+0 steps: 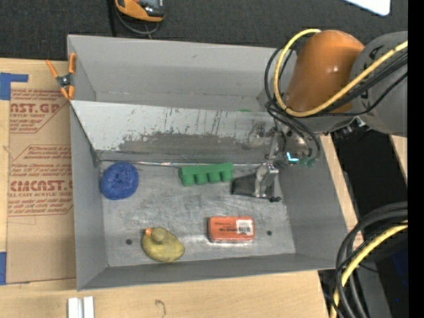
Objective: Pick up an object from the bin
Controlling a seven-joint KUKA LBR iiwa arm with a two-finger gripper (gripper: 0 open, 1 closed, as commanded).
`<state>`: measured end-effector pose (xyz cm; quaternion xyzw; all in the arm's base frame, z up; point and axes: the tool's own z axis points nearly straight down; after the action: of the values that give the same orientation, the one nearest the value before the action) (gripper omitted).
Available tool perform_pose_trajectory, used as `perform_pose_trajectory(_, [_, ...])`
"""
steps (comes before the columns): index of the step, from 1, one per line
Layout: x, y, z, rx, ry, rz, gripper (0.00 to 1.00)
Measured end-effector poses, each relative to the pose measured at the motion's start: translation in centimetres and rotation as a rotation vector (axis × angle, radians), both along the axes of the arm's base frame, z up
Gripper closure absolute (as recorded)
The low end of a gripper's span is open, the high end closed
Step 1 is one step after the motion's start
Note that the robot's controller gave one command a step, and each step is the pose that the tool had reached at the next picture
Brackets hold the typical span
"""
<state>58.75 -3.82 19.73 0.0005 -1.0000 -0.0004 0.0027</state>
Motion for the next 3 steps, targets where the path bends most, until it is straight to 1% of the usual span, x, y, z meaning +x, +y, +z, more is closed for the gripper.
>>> perform_pose_trajectory(1, [0.2,0.0,0.4,-0.001,-0.008,0.000,0.00])
perform_pose_trajectory(2, [0.1,0.0,-0.1,-0.002,-0.016,-0.002,0.00])
perform_pose_trajectory(3, [-5.2,-0.6,-12.0,0.004,0.014,-0.127,1.00])
